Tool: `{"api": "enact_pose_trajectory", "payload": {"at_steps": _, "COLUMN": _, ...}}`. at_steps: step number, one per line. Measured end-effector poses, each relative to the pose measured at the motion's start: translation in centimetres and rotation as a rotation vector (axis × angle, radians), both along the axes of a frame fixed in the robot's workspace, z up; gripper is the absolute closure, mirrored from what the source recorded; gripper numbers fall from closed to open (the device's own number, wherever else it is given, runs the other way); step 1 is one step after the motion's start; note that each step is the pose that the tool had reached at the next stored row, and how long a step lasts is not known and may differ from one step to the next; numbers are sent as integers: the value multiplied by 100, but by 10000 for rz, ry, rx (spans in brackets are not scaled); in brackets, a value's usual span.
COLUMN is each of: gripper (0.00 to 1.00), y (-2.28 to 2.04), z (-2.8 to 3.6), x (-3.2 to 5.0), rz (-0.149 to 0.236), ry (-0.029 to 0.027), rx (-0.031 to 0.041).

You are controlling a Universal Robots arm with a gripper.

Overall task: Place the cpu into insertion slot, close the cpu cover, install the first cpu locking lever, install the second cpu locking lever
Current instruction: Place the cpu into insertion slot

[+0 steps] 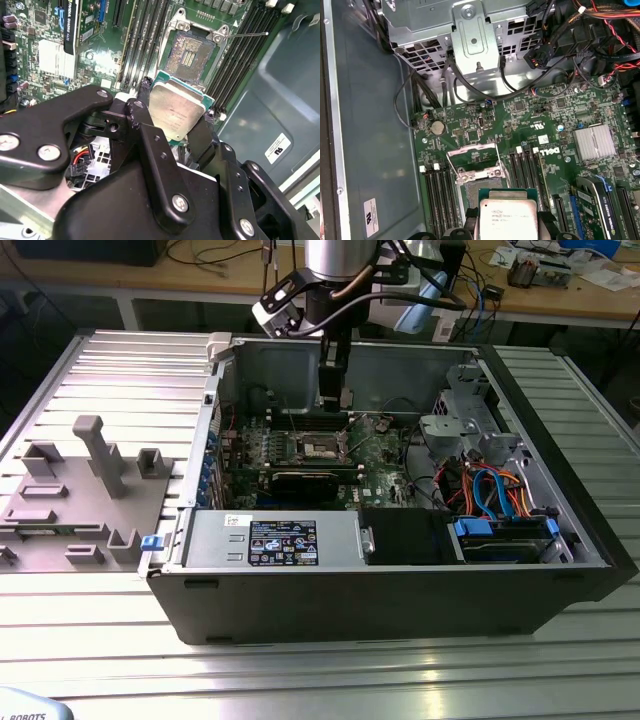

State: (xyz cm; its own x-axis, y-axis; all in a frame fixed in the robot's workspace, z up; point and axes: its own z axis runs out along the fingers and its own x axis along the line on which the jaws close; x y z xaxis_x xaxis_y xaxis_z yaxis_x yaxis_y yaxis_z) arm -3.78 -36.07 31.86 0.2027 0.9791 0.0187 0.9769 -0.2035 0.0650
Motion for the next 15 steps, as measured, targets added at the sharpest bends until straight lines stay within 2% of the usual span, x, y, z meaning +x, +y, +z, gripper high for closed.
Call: {"api": "enact_pose_trajectory", "payload": {"at_steps": 15, "gripper": 45, "y": 0, "z": 0, "x": 0, "rz": -504, "ry": 0, "rx": 0}}
